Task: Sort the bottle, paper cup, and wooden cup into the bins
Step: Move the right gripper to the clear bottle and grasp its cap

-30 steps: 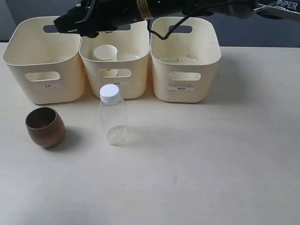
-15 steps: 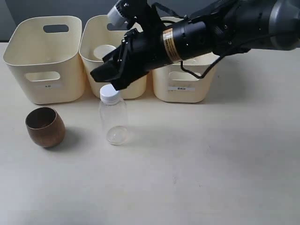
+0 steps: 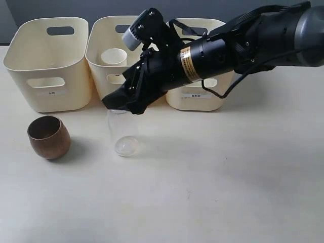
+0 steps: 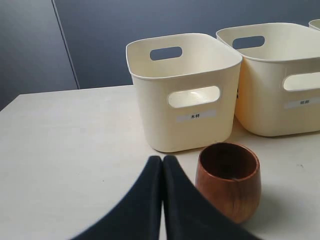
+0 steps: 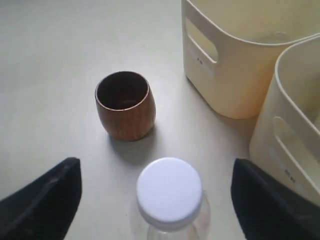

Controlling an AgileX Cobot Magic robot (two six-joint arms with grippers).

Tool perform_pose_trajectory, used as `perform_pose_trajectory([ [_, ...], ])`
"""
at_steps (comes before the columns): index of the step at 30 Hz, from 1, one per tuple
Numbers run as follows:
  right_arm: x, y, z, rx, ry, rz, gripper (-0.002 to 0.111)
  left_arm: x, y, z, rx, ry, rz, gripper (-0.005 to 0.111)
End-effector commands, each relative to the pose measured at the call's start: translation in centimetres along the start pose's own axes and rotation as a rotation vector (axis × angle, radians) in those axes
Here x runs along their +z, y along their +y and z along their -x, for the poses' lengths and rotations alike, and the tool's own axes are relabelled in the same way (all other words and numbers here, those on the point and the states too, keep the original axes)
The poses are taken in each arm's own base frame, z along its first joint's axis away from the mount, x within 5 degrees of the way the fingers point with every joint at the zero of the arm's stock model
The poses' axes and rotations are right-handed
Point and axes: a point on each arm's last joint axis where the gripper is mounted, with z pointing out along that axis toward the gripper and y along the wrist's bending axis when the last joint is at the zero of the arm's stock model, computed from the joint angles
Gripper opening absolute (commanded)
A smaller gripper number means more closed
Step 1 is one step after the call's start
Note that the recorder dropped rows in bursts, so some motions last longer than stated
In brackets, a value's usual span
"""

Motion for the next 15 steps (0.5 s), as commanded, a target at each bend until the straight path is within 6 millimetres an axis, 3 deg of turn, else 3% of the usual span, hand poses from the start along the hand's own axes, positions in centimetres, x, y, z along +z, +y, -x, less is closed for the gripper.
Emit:
perform_pose_trajectory([
  [1,0.9,-0.8,-1.2,0.019,0.032,-0.025,0.078,0.0,0.0,0.2,0.002,-0.008,-0.002,0.0],
  [15,1.9,-1.5,-1.9,0.01,0.003,-0.045,0.078,0.0,0.0,0.2,0.002,-0.008,-0.002,0.0],
])
